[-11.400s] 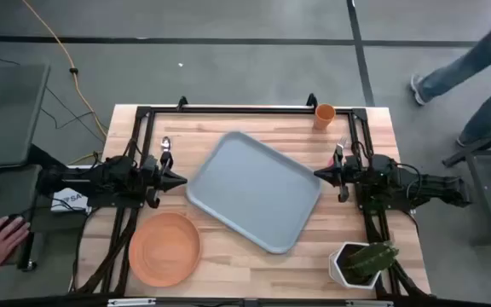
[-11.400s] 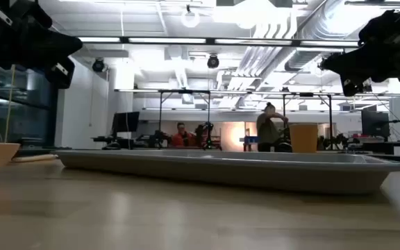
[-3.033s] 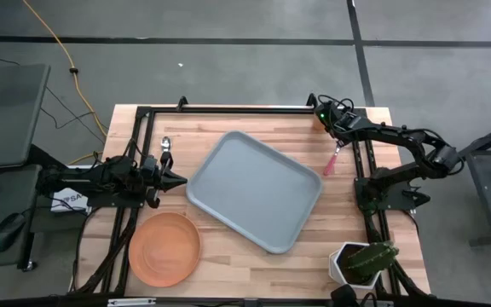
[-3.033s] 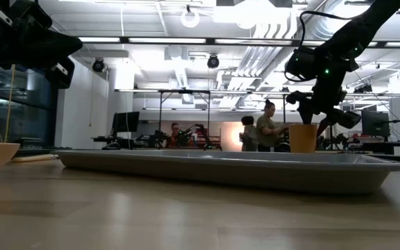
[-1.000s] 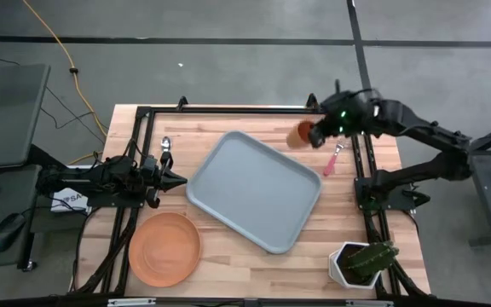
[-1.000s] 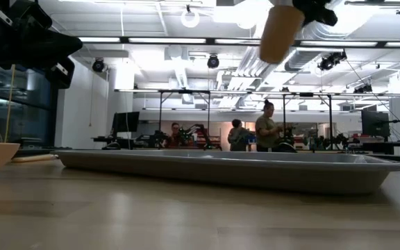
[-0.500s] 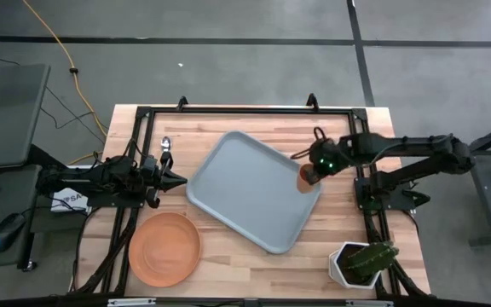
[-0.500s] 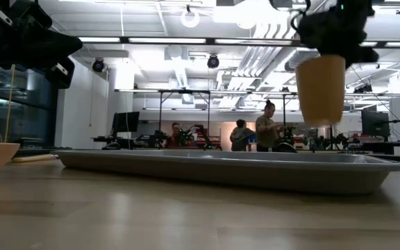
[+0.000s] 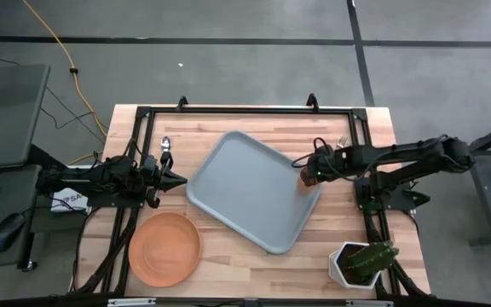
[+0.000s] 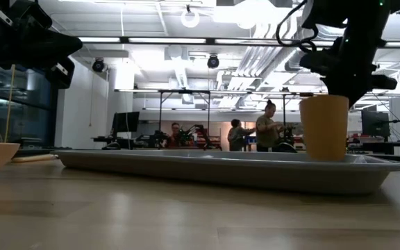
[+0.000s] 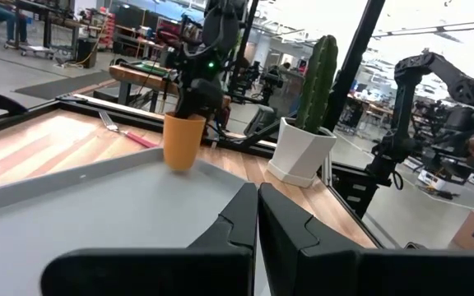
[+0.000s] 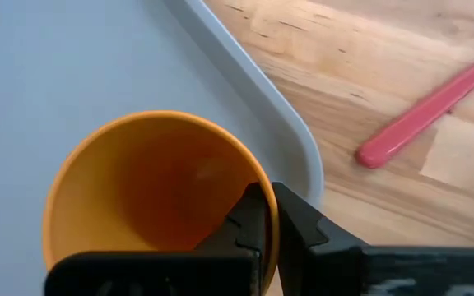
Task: Pick and place plate/cup/fork/spoon on tray
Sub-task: Put the yellow cup on the top right of the gray tray
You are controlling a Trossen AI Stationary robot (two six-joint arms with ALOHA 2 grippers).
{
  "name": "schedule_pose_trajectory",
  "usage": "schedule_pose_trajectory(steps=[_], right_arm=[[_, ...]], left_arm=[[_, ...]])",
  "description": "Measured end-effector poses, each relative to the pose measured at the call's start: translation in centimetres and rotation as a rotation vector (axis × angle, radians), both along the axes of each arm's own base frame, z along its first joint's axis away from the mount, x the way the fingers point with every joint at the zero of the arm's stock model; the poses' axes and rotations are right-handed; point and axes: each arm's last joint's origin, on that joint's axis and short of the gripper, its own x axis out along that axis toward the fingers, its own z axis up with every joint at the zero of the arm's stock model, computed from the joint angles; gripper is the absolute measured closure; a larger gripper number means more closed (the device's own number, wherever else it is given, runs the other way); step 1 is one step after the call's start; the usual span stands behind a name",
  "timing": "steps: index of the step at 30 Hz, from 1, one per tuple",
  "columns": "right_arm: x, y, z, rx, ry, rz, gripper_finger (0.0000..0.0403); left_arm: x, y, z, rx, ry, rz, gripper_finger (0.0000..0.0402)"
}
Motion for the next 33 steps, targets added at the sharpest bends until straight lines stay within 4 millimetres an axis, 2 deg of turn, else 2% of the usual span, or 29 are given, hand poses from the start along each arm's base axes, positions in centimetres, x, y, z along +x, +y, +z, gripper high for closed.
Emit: schedule_pose_trajectory(steps=[5,17,23,33], right_arm=[[-0.18,0.04,-0.92,0.021,0.002,-0.037,0.0403],[-0.03,0.13,-0.9,0.057,-0.016,-0.037,0.0394],[-0.03,0.13,-0.9,0.057,-0.016,-0.035,0.0368],[0.06,0.12,-0.85,0.056,-0.028,-0.035,0.0302]], left_arm=[[0.0,0.0,0.01,0.0,0.0,0.0,0.0401],[0.0,0.0,-0.01,0.0,0.0,0.0,0.0401],[0.0,0.0,0.0,0.0,0.0,0.0,0.0401],[0.0,0.0,0.0,0.0,0.0,0.0,0.0401]])
